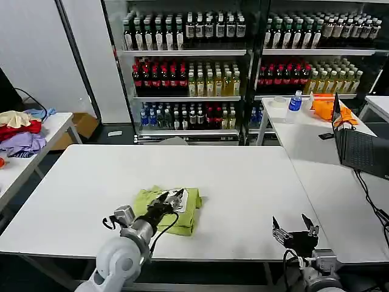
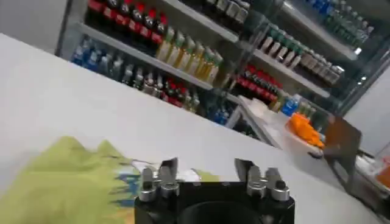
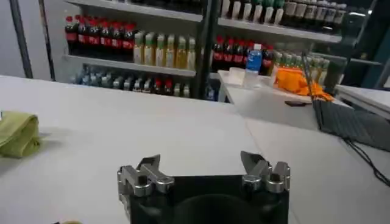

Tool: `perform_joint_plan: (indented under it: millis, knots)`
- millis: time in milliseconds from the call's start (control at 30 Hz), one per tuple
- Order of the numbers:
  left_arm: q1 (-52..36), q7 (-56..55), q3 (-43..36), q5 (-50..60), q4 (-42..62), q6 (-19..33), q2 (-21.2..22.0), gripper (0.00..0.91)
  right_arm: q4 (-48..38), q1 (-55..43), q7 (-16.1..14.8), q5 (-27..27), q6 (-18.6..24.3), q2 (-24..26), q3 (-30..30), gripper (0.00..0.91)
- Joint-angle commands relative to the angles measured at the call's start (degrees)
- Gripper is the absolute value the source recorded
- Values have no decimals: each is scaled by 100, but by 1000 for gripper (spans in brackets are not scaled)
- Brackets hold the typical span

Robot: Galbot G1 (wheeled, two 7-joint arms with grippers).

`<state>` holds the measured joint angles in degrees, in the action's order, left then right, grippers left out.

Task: Fold and organize the clothes.

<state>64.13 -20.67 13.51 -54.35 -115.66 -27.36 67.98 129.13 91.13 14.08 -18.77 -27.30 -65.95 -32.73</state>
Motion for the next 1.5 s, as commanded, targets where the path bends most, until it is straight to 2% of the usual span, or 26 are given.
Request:
perform_joint_plan:
  millis: [33,167,267,933,967,1000,1033,1100,1500]
  knots:
    - [50,39,722,50,436,37,-777,907,-23,-40,5,-3,-5,-17,36,907]
    - [-45,71,905,101,952,-71,-1022,907,-26,-43,6,7,-4,-33,66,907]
    - [-88,98,921,150,1253,-100,-1024,907,-11,-31,7,10,-5,-34,60,907]
    - [-29,654,639,-381,1562,-494,-505,897,165,163,-1,-11,-4,8,-135,907]
    - [-31,691,633,-390,1585,-501,-489,746,165,163,0,-12,-4,6,-133,907]
    - [-33,710,627,-388,1608,-501,-481,373,167,162,1,-11,-5,-3,-131,907]
    - [-37,744,624,-389,1639,-489,-461,71,169,162,2,-9,-5,-7,-123,907]
    - [-34,771,636,-465,1661,-467,-440,20,172,163,3,-8,-5,-11,-118,907]
    - [-63,934,895,-1475,2034,-571,-387,20,230,217,6,-9,-5,-11,-135,907]
